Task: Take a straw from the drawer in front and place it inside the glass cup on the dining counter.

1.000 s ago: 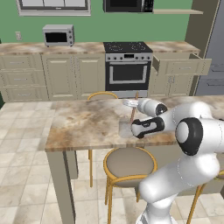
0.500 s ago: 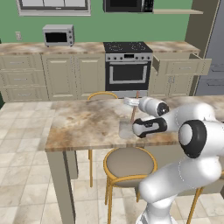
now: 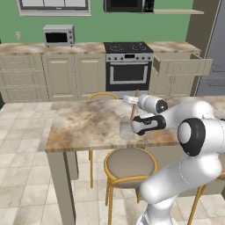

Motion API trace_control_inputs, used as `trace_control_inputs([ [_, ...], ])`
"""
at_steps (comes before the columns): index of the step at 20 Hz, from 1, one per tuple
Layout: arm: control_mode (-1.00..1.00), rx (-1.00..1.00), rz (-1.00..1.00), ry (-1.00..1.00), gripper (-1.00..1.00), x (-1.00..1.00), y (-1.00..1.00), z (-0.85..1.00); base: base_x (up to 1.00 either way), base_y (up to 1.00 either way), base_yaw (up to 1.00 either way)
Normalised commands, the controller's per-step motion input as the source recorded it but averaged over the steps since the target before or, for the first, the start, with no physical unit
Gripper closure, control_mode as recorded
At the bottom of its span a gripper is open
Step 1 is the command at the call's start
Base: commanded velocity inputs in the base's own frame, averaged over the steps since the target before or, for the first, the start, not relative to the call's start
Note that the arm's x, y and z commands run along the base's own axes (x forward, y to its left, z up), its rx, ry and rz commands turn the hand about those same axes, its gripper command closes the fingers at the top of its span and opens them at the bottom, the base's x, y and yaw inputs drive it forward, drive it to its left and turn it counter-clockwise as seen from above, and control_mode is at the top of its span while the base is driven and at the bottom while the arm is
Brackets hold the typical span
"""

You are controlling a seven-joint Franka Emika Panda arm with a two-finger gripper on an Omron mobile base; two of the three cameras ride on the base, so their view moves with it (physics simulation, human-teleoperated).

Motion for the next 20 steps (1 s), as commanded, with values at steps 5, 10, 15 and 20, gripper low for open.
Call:
trace_control_inputs([
  [5, -1.0, -0.01, 0.0, 0.0, 1.0, 0.13, 0.02, 0.0, 0.0, 0.0, 0.0],
  [10, -1.0, -0.01, 0.0, 0.0, 1.0, 0.06, 0.0, -0.09, 0.0, 0.0, 0.0],
  [15, -1.0, -0.01, 0.0, 0.0, 1.0, 0.05, 0.0, -0.18, 0.0, 0.0, 0.0],
  [20, -1.0, -0.01, 0.0, 0.0, 1.0, 0.05, 0.0, -0.2, 0.0, 0.0, 0.0],
])
